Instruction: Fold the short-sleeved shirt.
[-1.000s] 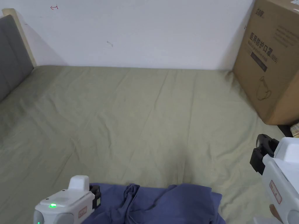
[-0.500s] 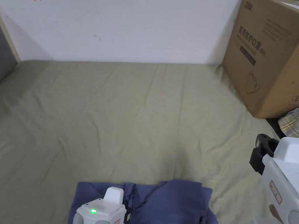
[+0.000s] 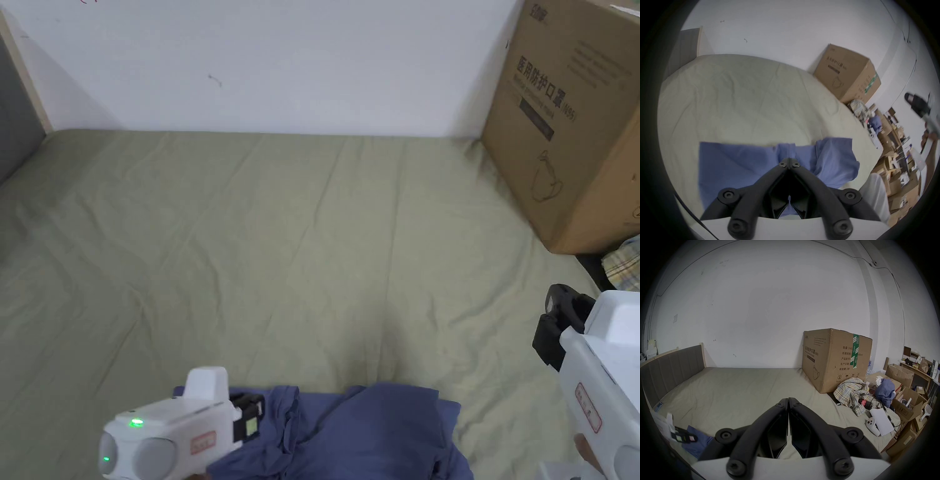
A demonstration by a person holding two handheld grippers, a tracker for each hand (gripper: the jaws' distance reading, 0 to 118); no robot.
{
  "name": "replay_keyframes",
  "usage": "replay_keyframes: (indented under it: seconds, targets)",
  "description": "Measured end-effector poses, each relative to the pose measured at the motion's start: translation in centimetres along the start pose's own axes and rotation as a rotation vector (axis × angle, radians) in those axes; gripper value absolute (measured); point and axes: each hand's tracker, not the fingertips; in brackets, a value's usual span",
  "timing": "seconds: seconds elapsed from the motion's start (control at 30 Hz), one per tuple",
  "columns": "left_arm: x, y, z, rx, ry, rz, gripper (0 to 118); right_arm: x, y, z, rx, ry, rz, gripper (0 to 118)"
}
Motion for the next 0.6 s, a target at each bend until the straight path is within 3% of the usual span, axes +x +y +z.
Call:
replay_keyframes:
  seconds: [0.17,0.23,0.27,0.3,0.4,0.43,0.5,0.6]
  targets:
    - [-5.4,2.2,3.4,0.006,-0.035,0.122,0,-0.8,0.3,0.1,0.008,0.015,0.008,0]
    - [-8.0,2.4,3.9,-0.043,-0.082,0.226,7,-1.0,0.3,0.0,0.007,0.019,0.012,0]
    - [-9.1,2.4,4.0,-0.074,-0.096,0.261,14,-1.1,0.3,-0.1,0.007,0.021,0.014,0]
    - [-10.2,2.3,4.0,-0.090,-0.085,0.250,28,-1.2,0.3,-0.2,0.004,0.023,0.017,0]
    - [-12.3,1.9,3.4,-0.127,0.001,0.206,81,-1.7,0.3,-0.3,0.000,0.028,0.022,0]
    - [-12.4,1.5,3.2,-0.143,0.013,0.219,93,-1.7,0.3,-0.4,0.000,0.029,0.023,0]
    - [-13.2,0.9,2.5,-0.156,0.035,0.256,106,-1.9,0.3,-0.5,-0.005,0.032,0.029,0]
    - [-14.8,0.2,1.4,-0.164,0.005,0.292,106,-2.0,0.3,-0.7,-0.013,0.033,0.042,0]
